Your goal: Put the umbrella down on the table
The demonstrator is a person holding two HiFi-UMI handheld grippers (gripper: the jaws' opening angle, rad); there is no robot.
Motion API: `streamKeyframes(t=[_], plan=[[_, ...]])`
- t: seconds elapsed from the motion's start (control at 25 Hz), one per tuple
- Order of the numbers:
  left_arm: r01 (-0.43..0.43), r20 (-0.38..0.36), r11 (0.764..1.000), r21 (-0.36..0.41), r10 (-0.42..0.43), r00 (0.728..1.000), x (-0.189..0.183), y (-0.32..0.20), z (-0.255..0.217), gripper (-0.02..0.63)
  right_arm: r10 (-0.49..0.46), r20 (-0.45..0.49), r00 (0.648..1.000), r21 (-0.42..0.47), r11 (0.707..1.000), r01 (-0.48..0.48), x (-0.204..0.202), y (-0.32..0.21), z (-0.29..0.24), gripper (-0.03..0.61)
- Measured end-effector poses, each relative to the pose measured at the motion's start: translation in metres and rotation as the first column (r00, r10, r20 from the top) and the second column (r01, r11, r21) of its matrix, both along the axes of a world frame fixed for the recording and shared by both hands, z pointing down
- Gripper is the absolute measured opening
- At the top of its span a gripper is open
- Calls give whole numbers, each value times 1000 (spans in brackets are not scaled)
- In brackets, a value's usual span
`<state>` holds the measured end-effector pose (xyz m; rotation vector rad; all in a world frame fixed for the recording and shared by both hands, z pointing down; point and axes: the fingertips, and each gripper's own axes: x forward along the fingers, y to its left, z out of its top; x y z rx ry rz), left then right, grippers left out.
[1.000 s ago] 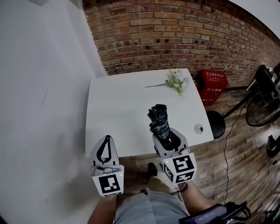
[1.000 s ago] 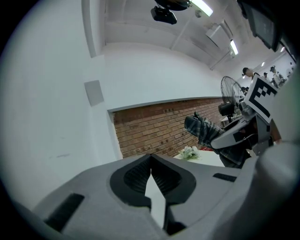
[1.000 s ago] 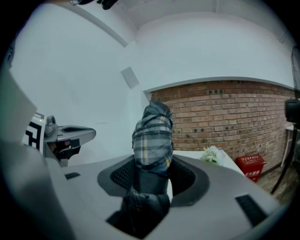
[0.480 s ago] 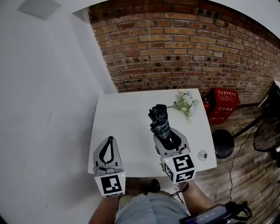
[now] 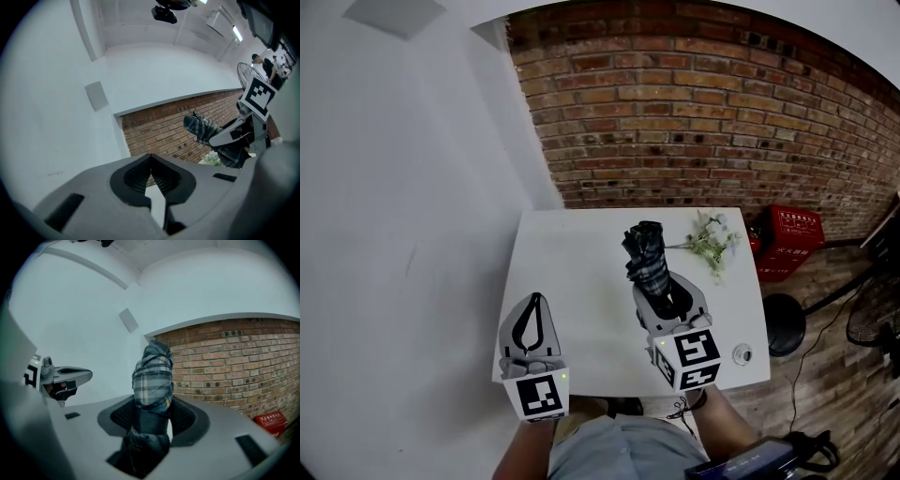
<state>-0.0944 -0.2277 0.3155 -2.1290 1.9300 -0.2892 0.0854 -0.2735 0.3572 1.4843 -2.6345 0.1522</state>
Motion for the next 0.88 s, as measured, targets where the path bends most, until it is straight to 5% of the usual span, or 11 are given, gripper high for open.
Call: streamKeyframes(t=[0.88], plan=[[-41, -58, 996, -75, 37, 998, -60, -68, 46, 6, 18, -94, 995, -123, 992, -29, -57, -48, 55, 198]])
